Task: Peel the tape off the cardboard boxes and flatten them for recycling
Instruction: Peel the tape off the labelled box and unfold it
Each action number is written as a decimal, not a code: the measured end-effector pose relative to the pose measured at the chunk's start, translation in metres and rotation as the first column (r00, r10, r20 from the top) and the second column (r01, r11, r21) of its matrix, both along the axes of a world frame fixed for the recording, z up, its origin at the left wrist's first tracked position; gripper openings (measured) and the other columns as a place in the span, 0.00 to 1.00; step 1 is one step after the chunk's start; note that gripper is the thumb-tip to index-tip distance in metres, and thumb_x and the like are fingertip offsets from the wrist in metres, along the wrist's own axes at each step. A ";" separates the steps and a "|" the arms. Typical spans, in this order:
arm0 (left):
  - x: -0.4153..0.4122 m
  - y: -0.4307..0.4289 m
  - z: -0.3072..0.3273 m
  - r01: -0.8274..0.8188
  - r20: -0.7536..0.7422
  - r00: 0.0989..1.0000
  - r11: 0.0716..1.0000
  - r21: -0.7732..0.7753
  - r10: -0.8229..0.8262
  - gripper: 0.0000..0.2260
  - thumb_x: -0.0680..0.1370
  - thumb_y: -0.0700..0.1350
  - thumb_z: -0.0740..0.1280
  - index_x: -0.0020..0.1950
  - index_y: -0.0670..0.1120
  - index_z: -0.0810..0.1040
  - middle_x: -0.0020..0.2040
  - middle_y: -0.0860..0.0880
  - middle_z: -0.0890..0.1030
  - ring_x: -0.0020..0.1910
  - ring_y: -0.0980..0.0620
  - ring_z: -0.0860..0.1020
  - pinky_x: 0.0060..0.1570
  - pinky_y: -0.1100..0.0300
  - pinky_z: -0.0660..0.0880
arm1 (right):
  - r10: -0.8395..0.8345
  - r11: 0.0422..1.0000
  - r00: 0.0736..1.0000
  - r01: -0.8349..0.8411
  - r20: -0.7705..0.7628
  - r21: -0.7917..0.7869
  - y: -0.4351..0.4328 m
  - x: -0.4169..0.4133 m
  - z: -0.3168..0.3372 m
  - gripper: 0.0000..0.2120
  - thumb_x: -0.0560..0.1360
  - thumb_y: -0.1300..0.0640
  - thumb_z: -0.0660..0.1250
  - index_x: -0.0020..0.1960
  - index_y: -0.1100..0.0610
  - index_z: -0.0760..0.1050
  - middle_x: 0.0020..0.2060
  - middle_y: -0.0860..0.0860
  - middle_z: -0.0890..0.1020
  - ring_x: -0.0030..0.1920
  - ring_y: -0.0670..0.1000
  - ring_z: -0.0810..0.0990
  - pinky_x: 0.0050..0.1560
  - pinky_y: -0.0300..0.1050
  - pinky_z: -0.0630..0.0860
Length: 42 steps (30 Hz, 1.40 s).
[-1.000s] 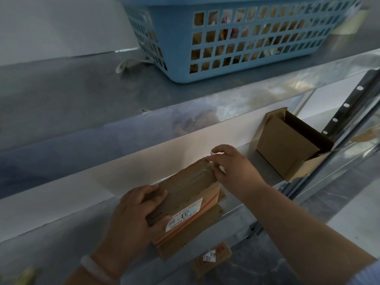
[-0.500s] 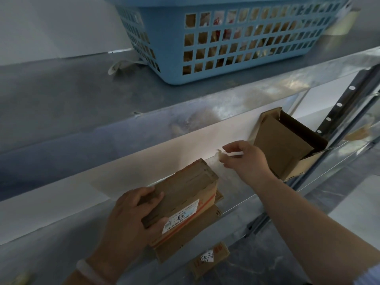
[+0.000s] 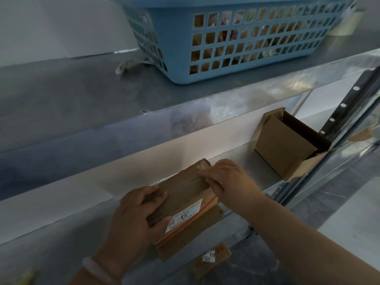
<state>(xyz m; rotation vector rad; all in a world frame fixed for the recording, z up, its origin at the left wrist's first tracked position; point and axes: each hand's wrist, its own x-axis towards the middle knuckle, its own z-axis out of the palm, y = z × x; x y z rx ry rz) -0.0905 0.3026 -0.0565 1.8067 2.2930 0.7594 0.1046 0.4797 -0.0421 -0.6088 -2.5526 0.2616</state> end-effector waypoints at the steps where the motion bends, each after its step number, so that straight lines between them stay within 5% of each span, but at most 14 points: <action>1: 0.000 0.000 0.000 -0.002 0.000 1.000 1.000 -0.003 0.002 0.27 0.68 0.63 0.67 0.63 0.53 0.79 0.63 0.57 0.73 0.62 0.52 0.69 0.63 0.55 0.66 | -0.030 0.992 1.000 0.030 0.000 -0.122 0.000 0.000 0.001 0.15 0.77 0.61 0.66 0.61 0.48 0.79 0.46 0.43 0.83 0.45 0.47 0.79 0.52 0.37 0.71; 3: 0.000 -0.001 0.000 -0.004 -0.010 1.000 1.000 -0.006 0.004 0.26 0.68 0.61 0.69 0.63 0.53 0.79 0.63 0.56 0.73 0.62 0.52 0.69 0.63 0.55 0.67 | -0.118 0.943 0.993 0.108 -0.014 -0.316 0.005 -0.001 0.004 0.19 0.77 0.59 0.68 0.64 0.42 0.76 0.50 0.39 0.81 0.45 0.41 0.79 0.51 0.32 0.73; 6: 0.000 0.000 0.001 -0.002 -0.010 1.000 1.000 -0.002 0.002 0.25 0.68 0.60 0.70 0.63 0.53 0.79 0.63 0.56 0.74 0.61 0.55 0.68 0.62 0.58 0.65 | -0.197 0.905 0.976 0.219 0.096 -0.364 0.016 -0.008 0.007 0.19 0.75 0.55 0.70 0.63 0.41 0.76 0.49 0.40 0.77 0.44 0.39 0.76 0.45 0.26 0.67; 9: 0.000 0.000 0.000 -0.002 -0.023 1.000 1.000 0.003 0.002 0.26 0.68 0.62 0.67 0.63 0.53 0.79 0.63 0.56 0.74 0.60 0.56 0.68 0.62 0.58 0.65 | -0.176 0.932 0.960 0.234 0.219 -0.277 0.022 -0.013 0.013 0.09 0.78 0.52 0.65 0.54 0.46 0.82 0.42 0.44 0.79 0.45 0.46 0.76 0.44 0.36 0.69; 11: -0.001 -0.001 -0.001 0.000 -0.019 1.000 1.000 0.011 0.001 0.27 0.68 0.65 0.63 0.63 0.54 0.78 0.62 0.58 0.73 0.61 0.57 0.68 0.62 0.58 0.66 | -0.159 0.925 0.965 0.219 0.209 -0.311 0.023 -0.012 0.015 0.13 0.80 0.48 0.61 0.44 0.48 0.81 0.38 0.46 0.79 0.43 0.47 0.75 0.45 0.43 0.69; 15: -0.003 -0.001 -0.003 0.008 -0.018 1.000 0.999 0.032 -0.007 0.28 0.68 0.66 0.61 0.63 0.55 0.79 0.62 0.61 0.72 0.60 0.59 0.68 0.62 0.57 0.68 | -0.105 0.916 0.981 0.160 0.163 -0.369 0.021 -0.008 0.016 0.09 0.76 0.53 0.69 0.56 0.48 0.83 0.45 0.48 0.79 0.48 0.45 0.75 0.52 0.39 0.71; 19: -0.004 0.000 -0.002 0.004 -0.049 0.999 1.000 0.022 -0.003 0.28 0.67 0.67 0.62 0.63 0.56 0.78 0.62 0.61 0.73 0.59 0.64 0.64 0.61 0.61 0.64 | -0.105 0.883 0.979 0.173 0.174 -0.437 0.023 -0.008 0.019 0.11 0.69 0.54 0.76 0.46 0.40 0.79 0.43 0.40 0.77 0.44 0.41 0.76 0.45 0.35 0.72; 23: -0.001 0.002 0.000 -0.027 -0.053 0.998 1.000 0.013 0.028 0.25 0.71 0.66 0.67 0.64 0.57 0.78 0.63 0.60 0.73 0.59 0.64 0.65 0.61 0.64 0.63 | -0.020 0.898 0.973 0.118 0.229 -0.424 0.024 -0.009 0.025 0.15 0.69 0.53 0.75 0.53 0.42 0.76 0.43 0.39 0.77 0.43 0.41 0.76 0.46 0.41 0.75; 26: 0.005 0.006 0.001 -0.064 -0.037 0.997 0.998 0.027 0.065 0.23 0.71 0.63 0.69 0.63 0.55 0.78 0.62 0.59 0.74 0.59 0.60 0.69 0.61 0.63 0.66 | 0.126 0.931 0.938 0.000 0.322 -0.366 0.030 -0.005 0.030 0.11 0.71 0.53 0.72 0.53 0.49 0.79 0.43 0.47 0.78 0.43 0.47 0.76 0.50 0.48 0.76; 32: 0.004 0.008 0.001 -0.099 -0.008 0.995 0.995 0.002 0.099 0.23 0.69 0.65 0.70 0.61 0.56 0.78 0.59 0.63 0.72 0.57 0.60 0.71 0.57 0.66 0.65 | 0.158 0.940 0.915 -0.025 0.370 -0.341 0.046 -0.003 0.033 0.15 0.69 0.54 0.75 0.55 0.47 0.80 0.44 0.42 0.77 0.43 0.41 0.76 0.47 0.37 0.75; 36: 0.003 0.011 0.003 -0.138 0.056 0.989 0.990 -0.025 0.140 0.23 0.67 0.64 0.72 0.60 0.60 0.78 0.55 0.74 0.66 0.55 0.64 0.70 0.51 0.72 0.64 | 0.209 0.934 0.907 -0.074 0.366 -0.350 0.057 -0.001 0.026 0.09 0.69 0.53 0.75 0.43 0.42 0.78 0.40 0.39 0.78 0.41 0.38 0.76 0.41 0.29 0.69; 42: 0.010 0.015 0.005 -0.185 0.075 0.979 0.980 -0.078 0.191 0.23 0.67 0.61 0.74 0.61 0.60 0.76 0.57 0.71 0.67 0.57 0.65 0.70 0.53 0.72 0.64 | 0.126 0.730 0.978 0.021 0.166 -0.684 0.067 0.007 0.004 0.04 0.72 0.51 0.72 0.42 0.43 0.79 0.38 0.39 0.82 0.41 0.39 0.80 0.39 0.31 0.73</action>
